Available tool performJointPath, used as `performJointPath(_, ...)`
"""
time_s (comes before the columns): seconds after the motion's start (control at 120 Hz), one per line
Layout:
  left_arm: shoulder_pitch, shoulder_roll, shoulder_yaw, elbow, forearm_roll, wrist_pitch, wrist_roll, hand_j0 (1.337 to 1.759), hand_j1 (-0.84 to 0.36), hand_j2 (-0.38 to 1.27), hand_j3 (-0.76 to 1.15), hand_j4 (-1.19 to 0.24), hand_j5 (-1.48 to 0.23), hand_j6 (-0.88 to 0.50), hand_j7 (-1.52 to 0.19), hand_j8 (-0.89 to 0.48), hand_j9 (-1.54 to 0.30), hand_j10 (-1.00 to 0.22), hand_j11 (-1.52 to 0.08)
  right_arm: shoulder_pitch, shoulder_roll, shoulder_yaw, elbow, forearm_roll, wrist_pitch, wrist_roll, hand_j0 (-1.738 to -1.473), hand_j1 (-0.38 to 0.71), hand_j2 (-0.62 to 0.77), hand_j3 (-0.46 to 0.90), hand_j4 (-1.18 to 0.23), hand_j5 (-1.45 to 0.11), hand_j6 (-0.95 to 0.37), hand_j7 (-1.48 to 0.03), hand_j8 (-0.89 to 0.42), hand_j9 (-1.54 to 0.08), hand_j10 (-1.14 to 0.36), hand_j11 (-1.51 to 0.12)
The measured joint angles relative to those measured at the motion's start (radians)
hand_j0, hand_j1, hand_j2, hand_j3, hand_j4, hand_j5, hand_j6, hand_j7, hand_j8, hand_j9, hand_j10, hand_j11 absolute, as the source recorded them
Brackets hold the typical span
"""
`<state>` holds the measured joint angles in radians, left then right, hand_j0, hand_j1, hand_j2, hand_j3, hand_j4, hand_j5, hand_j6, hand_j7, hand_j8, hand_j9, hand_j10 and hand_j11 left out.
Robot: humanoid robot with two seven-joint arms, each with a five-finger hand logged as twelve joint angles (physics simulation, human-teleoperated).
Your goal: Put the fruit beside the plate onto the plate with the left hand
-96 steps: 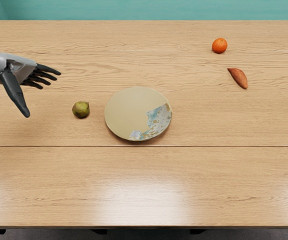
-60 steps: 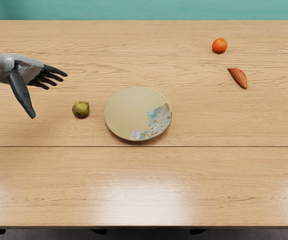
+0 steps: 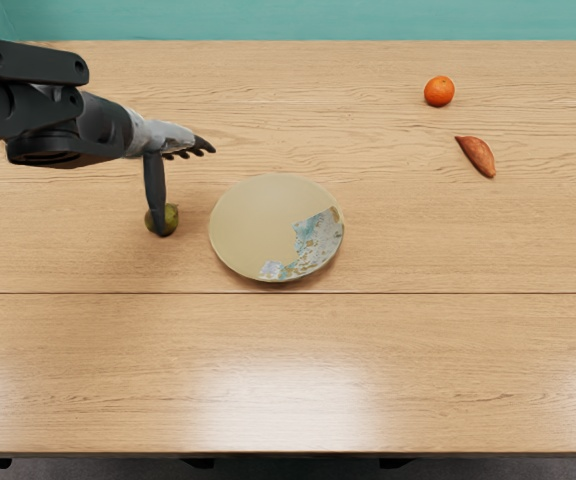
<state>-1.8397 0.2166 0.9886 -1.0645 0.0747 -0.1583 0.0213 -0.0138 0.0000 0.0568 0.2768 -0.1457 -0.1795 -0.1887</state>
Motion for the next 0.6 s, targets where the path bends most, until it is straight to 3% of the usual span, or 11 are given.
performJointPath(0.208, 0.055, -0.017, 0.109, 0.0, -0.022, 0.154, 0.002, 1.658, 0.32, 0.01, 0.0, -0.03, -0.03, -0.03, -0.03, -0.03, -0.03, -0.03, -0.03, 0.0, 0.0, 0.0, 0.0, 0.0, 0.0, 0.0, -1.658, -0.35, 0.0, 0.0, 0.0, 0.0, 0.0, 0.0, 0.0, 0.0, 0.0, 0.0)
performJointPath(0.6, 0.123, -0.084, 0.123, -0.001, -0.027, 0.266, 0.002, 1.658, 0.31, 0.01, 0.0, -0.03, -0.04, -0.03, -0.04, -0.03, -0.04, -0.03, -0.04, 0.0, 0.0, 0.0, 0.0, 0.0, 0.0, 0.0, -1.658, -0.35, 0.0, 0.0, 0.0, 0.0, 0.0, 0.0, 0.0, 0.0, 0.0, 0.0)
